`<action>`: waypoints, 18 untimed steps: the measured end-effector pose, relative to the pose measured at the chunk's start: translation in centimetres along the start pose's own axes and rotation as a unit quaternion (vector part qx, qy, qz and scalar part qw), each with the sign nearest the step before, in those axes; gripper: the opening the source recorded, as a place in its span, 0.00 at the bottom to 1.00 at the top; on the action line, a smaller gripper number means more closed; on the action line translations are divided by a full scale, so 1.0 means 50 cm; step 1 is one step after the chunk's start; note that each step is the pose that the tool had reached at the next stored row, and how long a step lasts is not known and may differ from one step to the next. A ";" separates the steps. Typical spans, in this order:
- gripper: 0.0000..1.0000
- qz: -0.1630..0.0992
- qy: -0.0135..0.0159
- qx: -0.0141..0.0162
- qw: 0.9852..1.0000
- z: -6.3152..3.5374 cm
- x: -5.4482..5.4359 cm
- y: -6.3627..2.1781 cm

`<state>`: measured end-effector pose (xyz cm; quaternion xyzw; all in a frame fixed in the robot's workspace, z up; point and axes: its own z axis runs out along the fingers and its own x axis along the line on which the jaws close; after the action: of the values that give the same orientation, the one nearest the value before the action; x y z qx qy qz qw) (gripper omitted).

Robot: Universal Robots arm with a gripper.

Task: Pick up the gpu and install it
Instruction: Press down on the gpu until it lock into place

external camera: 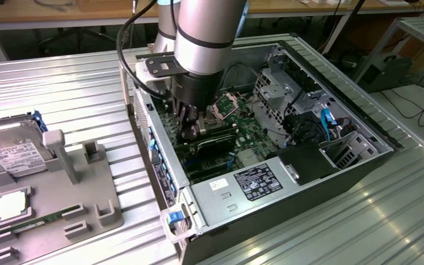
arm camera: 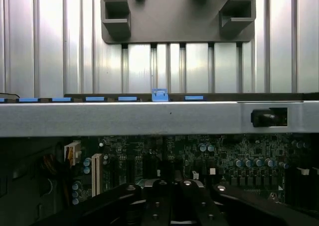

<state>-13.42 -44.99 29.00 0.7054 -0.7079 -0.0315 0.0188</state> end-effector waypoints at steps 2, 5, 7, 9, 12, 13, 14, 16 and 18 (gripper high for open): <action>0.11 0.000 0.000 0.000 1.000 0.000 0.000 0.000; 0.11 0.000 0.000 0.000 1.000 0.000 -0.001 -0.005; 0.11 0.000 0.000 0.000 1.000 -0.008 -0.002 -0.004; 0.11 0.000 0.000 -0.002 1.000 -0.017 -0.002 -0.004; 0.11 0.000 0.000 -0.017 1.000 -0.017 -0.002 -0.004; 0.11 0.000 0.000 -0.025 1.000 -0.017 -0.002 -0.004; 0.11 0.000 0.000 -0.035 0.999 -0.017 -0.001 -0.004; 0.11 0.000 0.000 -0.053 0.999 -0.017 -0.001 -0.004; 0.11 0.001 0.001 -0.069 0.998 -0.017 -0.001 -0.004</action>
<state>-13.18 -44.95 29.83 0.7020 -0.7045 -0.0793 0.0681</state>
